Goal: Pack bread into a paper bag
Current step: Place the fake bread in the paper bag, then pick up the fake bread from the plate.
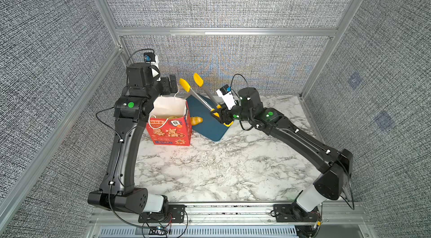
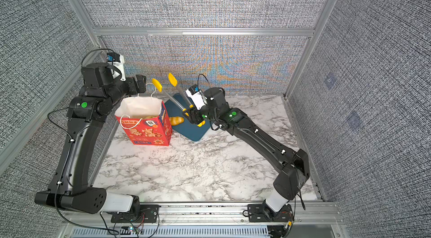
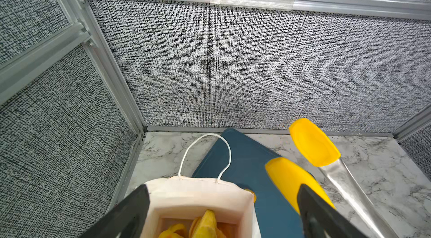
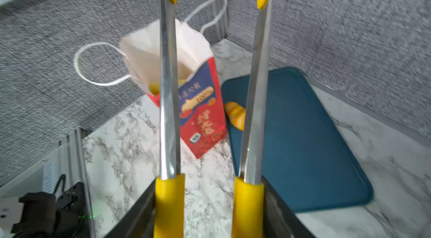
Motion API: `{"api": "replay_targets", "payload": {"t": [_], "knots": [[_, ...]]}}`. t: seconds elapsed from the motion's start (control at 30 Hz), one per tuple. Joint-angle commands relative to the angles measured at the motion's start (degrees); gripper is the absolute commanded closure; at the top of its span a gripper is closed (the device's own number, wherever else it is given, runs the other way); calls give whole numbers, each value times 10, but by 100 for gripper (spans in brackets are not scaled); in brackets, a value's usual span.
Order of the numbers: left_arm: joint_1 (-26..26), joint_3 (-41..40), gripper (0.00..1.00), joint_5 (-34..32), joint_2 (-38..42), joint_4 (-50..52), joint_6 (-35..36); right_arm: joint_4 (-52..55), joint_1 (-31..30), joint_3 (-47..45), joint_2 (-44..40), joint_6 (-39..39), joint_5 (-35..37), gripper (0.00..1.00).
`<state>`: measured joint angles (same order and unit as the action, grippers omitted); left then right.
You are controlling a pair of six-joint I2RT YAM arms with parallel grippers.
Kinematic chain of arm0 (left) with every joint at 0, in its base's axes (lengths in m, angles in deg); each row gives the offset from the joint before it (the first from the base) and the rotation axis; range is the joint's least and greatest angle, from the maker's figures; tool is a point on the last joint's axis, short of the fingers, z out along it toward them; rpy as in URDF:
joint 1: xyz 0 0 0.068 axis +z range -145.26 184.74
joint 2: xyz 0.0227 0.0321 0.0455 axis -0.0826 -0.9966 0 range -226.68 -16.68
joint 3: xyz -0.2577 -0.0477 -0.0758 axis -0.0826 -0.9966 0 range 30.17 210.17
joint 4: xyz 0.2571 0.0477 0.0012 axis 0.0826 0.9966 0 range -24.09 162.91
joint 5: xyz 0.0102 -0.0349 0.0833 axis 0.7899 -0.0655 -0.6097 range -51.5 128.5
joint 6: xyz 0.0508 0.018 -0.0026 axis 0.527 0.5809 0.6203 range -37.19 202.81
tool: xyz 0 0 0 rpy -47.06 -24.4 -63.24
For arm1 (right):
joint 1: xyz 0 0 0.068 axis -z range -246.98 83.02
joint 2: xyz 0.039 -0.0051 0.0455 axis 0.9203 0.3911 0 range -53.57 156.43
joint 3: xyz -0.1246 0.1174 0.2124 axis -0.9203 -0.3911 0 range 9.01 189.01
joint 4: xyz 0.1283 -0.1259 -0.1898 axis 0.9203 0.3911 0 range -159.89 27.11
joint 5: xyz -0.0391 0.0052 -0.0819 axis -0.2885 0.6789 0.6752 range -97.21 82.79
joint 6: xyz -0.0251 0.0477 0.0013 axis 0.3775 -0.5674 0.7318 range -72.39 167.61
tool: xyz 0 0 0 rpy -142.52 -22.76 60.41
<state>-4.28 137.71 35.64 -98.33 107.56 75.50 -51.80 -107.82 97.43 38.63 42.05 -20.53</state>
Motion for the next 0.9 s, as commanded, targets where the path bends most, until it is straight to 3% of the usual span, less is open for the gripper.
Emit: {"api": "replay_targets", "payload": {"t": [0.0,0.13,0.4,0.87], "knots": [[0,4,0,1,-3,-7,5,-22,13,-71,-18,-18,7,38],[1,3,0,1,-5,-7,4,-43,21,-135,-10,-39,-13,37],[1,4,0,2,-6,-6,4,-92,36,-164,55,-38,-44,37],[0,3,0,-4,-7,-4,10,-113,53,-107,182,0,-99,37]]}}
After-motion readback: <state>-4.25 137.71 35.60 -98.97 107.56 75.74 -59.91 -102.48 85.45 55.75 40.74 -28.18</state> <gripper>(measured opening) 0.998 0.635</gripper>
